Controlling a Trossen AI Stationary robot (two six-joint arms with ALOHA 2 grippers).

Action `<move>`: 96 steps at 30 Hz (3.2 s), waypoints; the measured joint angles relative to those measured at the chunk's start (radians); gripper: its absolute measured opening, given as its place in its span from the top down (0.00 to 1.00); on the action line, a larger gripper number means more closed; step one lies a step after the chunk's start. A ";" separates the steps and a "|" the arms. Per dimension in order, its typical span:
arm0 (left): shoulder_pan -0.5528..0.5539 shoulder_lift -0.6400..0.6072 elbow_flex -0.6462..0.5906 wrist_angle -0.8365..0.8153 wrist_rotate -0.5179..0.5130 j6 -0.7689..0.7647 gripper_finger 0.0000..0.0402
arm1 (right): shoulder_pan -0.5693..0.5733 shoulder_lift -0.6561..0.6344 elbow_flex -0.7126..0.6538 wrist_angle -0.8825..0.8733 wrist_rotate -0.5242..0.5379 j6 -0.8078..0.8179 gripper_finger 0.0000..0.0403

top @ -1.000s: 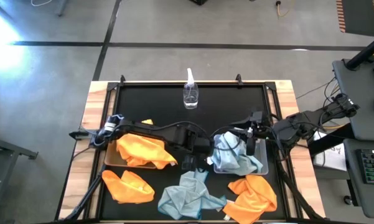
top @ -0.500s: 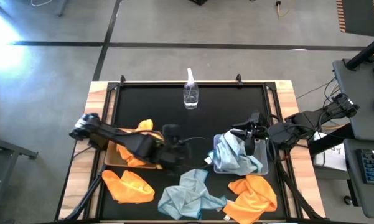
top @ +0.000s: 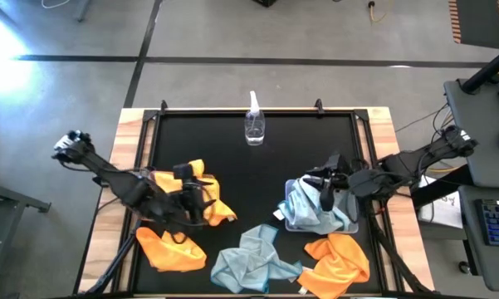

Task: Sort microfiber towel by color & place in baskets
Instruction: Put the right orange microfiber cloth into the orange bin

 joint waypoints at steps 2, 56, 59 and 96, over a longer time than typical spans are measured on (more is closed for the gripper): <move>-0.007 -0.069 -0.092 0.073 0.024 0.069 0.47 | 0.006 0.022 0.000 0.001 -0.007 0.000 0.71; -0.007 -0.379 -0.535 0.728 0.004 0.301 0.47 | 0.330 0.789 0.576 -0.618 -0.866 1.025 0.71; -0.007 -0.379 -0.535 0.728 0.004 0.301 0.47 | 0.338 0.812 0.576 -0.619 -0.871 1.023 0.71; -0.007 -0.379 -0.535 0.736 0.004 0.285 0.47 | 0.341 0.849 0.341 -0.609 -0.862 0.884 0.71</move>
